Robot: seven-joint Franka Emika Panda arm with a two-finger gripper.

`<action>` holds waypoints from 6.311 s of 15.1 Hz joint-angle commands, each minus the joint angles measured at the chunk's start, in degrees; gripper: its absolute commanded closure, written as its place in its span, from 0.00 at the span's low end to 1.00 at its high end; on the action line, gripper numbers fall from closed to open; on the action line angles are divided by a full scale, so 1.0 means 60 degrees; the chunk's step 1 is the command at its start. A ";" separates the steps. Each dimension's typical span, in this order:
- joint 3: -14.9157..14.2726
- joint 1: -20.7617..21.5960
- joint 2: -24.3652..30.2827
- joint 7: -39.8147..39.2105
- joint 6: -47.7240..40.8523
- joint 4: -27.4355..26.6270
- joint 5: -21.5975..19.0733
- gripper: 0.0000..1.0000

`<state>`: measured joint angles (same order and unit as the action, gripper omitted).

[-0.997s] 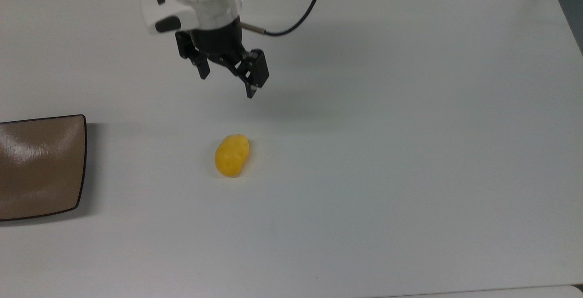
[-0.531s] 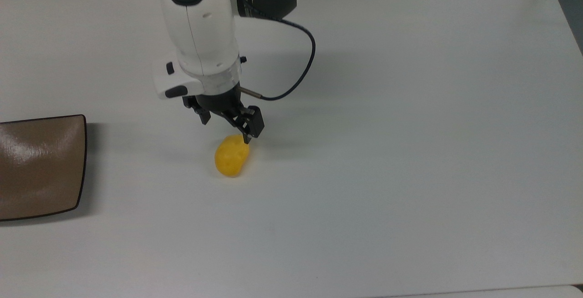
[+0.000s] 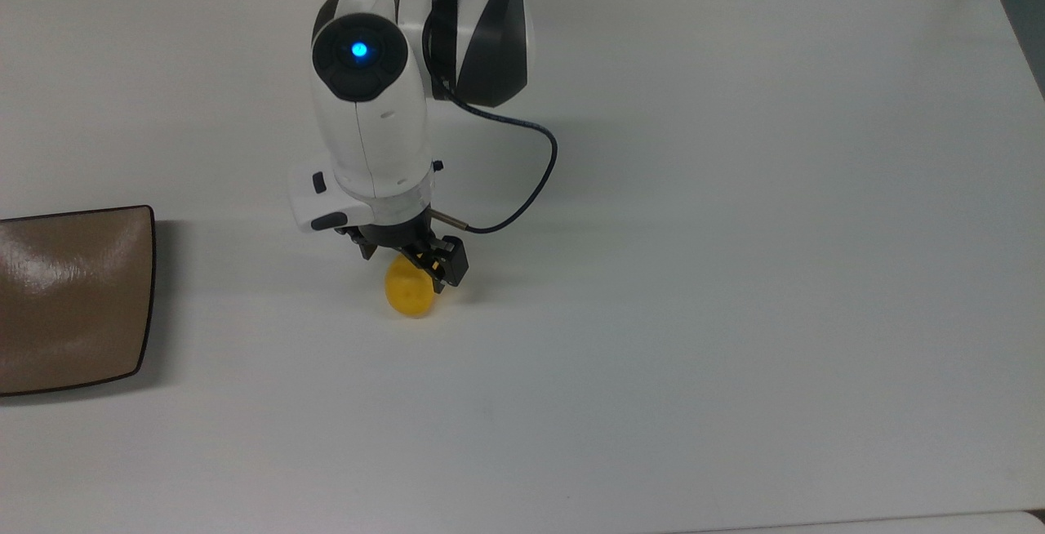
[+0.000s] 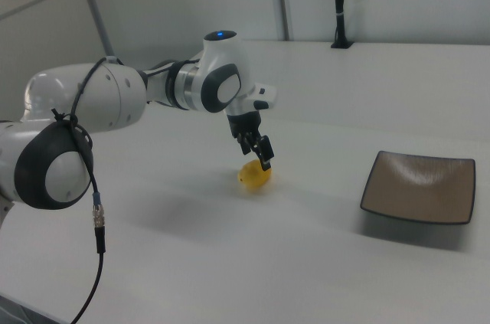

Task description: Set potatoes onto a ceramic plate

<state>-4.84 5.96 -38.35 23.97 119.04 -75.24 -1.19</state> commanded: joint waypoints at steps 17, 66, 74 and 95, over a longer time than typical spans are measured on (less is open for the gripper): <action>0.0059 0.0105 -0.0464 -0.0083 0.0404 -0.0176 0.0227 0.66; 0.0602 -0.4553 0.0154 -1.0191 0.5499 -0.0396 -0.0476 0.95; 0.0382 -0.4553 -0.0844 -1.0206 0.7025 -0.0293 -0.0476 0.67; -0.0292 -0.3133 0.3706 -0.8741 0.1160 -0.2153 -0.0447 0.00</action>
<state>-5.30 -15.17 -26.99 -30.05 139.93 -82.77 -3.68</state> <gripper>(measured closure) 0.000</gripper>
